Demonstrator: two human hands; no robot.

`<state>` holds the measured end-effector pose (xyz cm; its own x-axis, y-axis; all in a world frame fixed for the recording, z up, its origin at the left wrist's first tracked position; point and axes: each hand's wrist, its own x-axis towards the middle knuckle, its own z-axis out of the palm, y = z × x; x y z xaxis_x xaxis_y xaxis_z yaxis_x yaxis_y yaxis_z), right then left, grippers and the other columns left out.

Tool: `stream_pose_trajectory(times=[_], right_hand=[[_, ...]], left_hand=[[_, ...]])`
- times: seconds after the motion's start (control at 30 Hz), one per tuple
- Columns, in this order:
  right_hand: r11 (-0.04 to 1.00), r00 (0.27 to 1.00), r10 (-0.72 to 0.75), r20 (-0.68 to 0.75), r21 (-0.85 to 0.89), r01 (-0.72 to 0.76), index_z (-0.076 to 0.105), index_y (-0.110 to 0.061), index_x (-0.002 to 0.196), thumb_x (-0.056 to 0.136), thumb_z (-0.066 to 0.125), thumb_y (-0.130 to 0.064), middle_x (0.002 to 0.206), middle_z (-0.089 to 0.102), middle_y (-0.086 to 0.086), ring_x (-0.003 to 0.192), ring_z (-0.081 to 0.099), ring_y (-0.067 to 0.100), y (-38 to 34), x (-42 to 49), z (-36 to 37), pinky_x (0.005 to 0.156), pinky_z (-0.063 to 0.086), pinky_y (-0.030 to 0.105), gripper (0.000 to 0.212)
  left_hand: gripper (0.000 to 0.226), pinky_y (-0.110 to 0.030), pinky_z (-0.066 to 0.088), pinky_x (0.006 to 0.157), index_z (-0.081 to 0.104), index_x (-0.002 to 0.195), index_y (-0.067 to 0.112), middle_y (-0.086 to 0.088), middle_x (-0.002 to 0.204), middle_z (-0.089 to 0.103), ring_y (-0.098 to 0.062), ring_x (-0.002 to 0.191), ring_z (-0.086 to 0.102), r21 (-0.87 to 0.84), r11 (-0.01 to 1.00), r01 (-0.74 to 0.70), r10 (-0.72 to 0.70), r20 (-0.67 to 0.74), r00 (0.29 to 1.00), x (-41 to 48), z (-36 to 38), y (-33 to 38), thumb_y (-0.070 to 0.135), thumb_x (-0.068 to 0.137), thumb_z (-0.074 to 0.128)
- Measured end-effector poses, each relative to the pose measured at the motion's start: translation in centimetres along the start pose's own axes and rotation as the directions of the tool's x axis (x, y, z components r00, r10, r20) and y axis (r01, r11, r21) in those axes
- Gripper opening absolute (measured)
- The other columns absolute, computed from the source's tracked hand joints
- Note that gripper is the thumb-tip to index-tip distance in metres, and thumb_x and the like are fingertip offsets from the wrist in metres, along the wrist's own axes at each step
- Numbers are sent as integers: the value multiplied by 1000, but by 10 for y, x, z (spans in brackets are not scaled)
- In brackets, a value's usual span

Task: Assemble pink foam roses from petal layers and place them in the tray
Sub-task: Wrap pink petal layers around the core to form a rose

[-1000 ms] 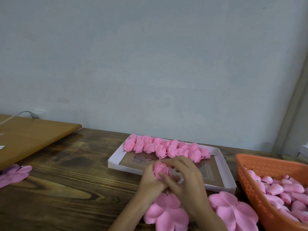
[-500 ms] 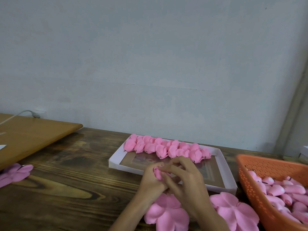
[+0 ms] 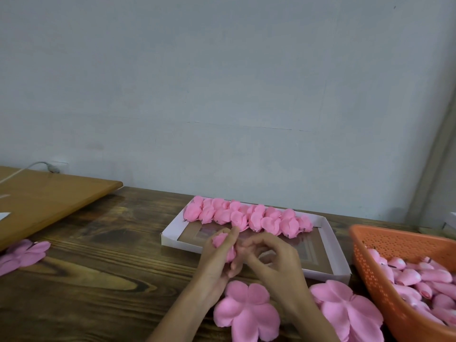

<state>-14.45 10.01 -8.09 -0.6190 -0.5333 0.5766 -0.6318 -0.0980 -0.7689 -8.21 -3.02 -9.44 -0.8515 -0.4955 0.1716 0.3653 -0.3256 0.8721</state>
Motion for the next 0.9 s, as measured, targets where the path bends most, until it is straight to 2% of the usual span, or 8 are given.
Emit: stream_pose_trajectory(times=[0.07, 0.13, 0.27, 0.37, 0.43, 0.6, 0.73, 0.9], right_hand=[[999, 1000, -23, 2, -40, 23, 74, -33, 85, 78, 83, -39, 88, 75, -10, 74, 70, 15, 1, -1, 2, 63, 55, 30, 12], [996, 1000, -30, 2, -81, 30, 75, -32, 84, 76, 88, -36, 88, 74, -11, 75, 69, 16, 3, -1, 4, 63, 55, 32, 15], [994, 999, -38, 8, -107, 39, 75, -30, 88, 73, 91, -27, 89, 73, -12, 77, 68, 15, 2, -1, 4, 65, 55, 36, 22], [992, 998, -58, 18, -113, 60, 75, -31, 90, 72, 91, -23, 90, 72, -15, 78, 67, 15, -1, -2, 6, 65, 55, 35, 25], [985, 994, -97, 40, -140, 102, 75, -31, 89, 72, 90, -22, 90, 71, -14, 77, 67, 15, -2, -3, 8, 64, 55, 33, 24], [982, 991, -132, 27, -134, 134, 74, -30, 82, 72, 89, -19, 85, 68, -12, 76, 66, 16, -3, -6, 13, 63, 52, 24, 21], [984, 992, -123, -1, -129, 121, 71, -30, 80, 71, 91, -21, 83, 69, -12, 77, 66, 16, -3, -5, 13, 62, 52, 29, 24], [972, 987, -158, -7, -175, 154, 68, -30, 76, 70, 88, -25, 79, 63, -11, 73, 63, 16, -1, -6, 15, 60, 52, 30, 22]], left_hand=[[56, -18, 29, 40, 55, 64, 18, -5, 59, 46, -10, 41, 39, -2, 999, 35, -35, -51, 998, 0, 1, -1, 65, 69, 87], [56, -18, 30, 35, 54, 65, 19, -4, 64, 50, -9, 42, 44, -18, 998, 62, -63, -86, 994, 1, 1, 0, 68, 68, 82], [67, -21, 39, 39, 57, 64, 22, 0, 64, 55, -12, 50, 52, -123, 983, 133, -145, -93, 985, 4, -1, -2, 85, 57, 80], [71, -32, 58, 62, 62, 73, 21, -4, 75, 61, -17, 66, 64, -187, 968, 170, -192, -106, 976, 6, -4, -5, 88, 57, 79], [74, -41, 60, 77, 62, 79, 18, -10, 80, 62, -24, 76, 67, -194, 964, 182, -204, -102, 974, 7, -4, -7, 87, 59, 79], [73, -37, 56, 71, 60, 72, 19, -8, 75, 55, -23, 71, 60, -211, 959, 190, -219, -126, 968, 6, -3, -6, 86, 51, 83], [72, -32, 55, 57, 59, 66, 20, -6, 69, 52, -19, 62, 57, -188, 967, 173, -203, -152, 967, 6, -2, -5, 85, 49, 84], [69, -34, 55, 65, 59, 67, 16, -8, 68, 54, -21, 68, 60, -102, 985, 143, -156, -139, 978, 5, -2, -8, 83, 64, 75]])
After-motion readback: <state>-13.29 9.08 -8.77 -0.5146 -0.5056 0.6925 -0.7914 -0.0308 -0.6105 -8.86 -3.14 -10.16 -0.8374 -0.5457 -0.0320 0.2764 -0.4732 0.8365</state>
